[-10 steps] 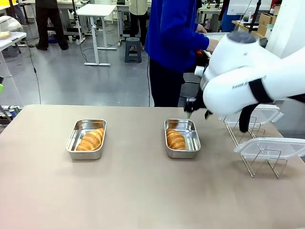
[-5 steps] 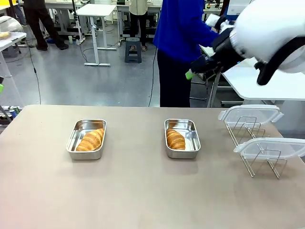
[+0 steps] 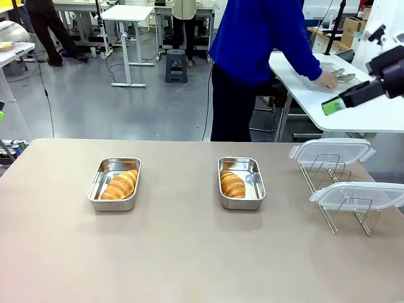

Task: Place the bread in airtight containers.
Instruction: Once an object is inside an Airtight Container , place the container in the center of the table, then pick up one Airtight Container lid and hand it to the human.

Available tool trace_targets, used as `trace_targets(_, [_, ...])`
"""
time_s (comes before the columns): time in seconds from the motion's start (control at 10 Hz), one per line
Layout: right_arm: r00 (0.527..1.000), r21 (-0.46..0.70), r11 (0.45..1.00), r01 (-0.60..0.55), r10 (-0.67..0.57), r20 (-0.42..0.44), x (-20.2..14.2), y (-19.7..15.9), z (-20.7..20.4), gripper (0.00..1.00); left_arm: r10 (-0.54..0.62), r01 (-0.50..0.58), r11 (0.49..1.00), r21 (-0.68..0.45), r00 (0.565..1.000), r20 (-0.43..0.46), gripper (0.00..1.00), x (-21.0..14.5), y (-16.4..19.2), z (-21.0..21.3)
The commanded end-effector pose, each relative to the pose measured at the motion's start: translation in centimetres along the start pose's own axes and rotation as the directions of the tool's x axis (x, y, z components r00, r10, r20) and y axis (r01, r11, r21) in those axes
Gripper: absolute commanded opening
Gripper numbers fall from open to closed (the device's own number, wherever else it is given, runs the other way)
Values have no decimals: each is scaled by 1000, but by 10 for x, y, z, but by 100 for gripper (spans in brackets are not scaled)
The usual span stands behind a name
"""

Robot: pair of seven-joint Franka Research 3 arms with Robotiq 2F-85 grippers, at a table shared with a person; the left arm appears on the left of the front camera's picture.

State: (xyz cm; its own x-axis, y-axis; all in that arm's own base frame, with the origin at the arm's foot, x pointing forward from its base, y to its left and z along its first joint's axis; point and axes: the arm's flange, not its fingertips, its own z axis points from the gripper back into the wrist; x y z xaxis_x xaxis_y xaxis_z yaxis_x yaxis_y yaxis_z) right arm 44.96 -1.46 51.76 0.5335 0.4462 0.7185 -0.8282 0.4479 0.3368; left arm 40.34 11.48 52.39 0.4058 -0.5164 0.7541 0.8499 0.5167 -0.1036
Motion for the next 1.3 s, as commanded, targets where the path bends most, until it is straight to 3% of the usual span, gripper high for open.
trace_targets(0.0, [997, 10, 997, -71, 71, -22, 8, -11, -15, 100, -13, 13, 1000, -6, 1000, -11, 100, 0, 0, 1])
trace_targets(0.4, [984, -15, 984, -176, 176, 11, -15, 4, -17, 100, -13, 13, 1000, -6, 1000, -11, 100, 0, 0, 1])
trace_targets(0.5, [994, -6, 994, -111, 111, -17, -14, 6, -15, 100, -13, 13, 1000, -6, 1000, -11, 100, 0, 0, 1])
trace_targets(1.2, [989, 1, 990, -143, 143, -38, -5, -5, -18, 100, -13, 13, 1000, -6, 1000, -11, 100, 0, 0, 1])
